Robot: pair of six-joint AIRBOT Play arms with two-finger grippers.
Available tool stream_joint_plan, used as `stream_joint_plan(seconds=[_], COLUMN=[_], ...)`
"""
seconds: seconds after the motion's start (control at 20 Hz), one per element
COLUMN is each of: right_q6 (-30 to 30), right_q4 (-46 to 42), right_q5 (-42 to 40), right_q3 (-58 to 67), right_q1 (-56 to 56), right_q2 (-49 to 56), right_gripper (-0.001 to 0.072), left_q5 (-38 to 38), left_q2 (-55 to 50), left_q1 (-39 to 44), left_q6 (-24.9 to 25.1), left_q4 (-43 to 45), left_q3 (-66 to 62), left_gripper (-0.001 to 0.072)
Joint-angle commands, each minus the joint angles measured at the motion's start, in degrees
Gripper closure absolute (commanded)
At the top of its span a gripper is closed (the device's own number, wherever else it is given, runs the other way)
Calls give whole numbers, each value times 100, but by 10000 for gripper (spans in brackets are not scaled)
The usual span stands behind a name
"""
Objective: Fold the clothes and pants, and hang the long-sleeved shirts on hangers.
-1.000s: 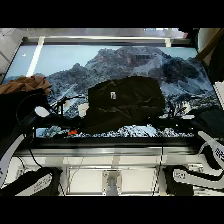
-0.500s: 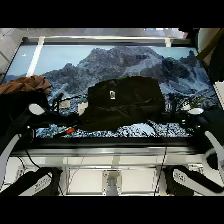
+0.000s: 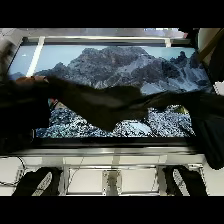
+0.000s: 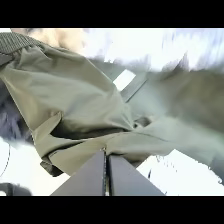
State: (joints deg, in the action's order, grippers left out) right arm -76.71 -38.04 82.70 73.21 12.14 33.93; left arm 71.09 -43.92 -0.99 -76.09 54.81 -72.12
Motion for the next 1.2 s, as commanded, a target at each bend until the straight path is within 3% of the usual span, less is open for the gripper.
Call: stream_joint_plan(seconds=[0.0, 0.25, 0.45, 0.75, 0.95, 1.15], right_q6=[-431, -422, -417, -144, 205, 468], right_q4=[-94, 15, 262, 302, 238, 24], right_q5=[7, -278, -393, -422, -885, -1419], right_q3=[1711, 3604, 4739, 3941, 3939, 3939], right_q1=[2, 2, 2, -116, -658, -1255], right_q2=[-11, 1311, 2909, 5075, 6384, 7077], right_gripper=[714, 715, 714, 714, 713, 713], left_q5=[-197, -352, -247, -385, -1475, -2146], left_q2=[131, -544, -1399, -3705, -5298, -6050], left_q1=[-7, -4, -4, -4, -4, 0], left_q6=[-63, -63, -179, -208, -197, -192], left_q4=[337, 131, 52, 269, 260, 267], left_q3=[-1742, -3088, -3250, -3250, -3250, -3250], left_gripper=[684, 683, 683, 683, 683, 683])
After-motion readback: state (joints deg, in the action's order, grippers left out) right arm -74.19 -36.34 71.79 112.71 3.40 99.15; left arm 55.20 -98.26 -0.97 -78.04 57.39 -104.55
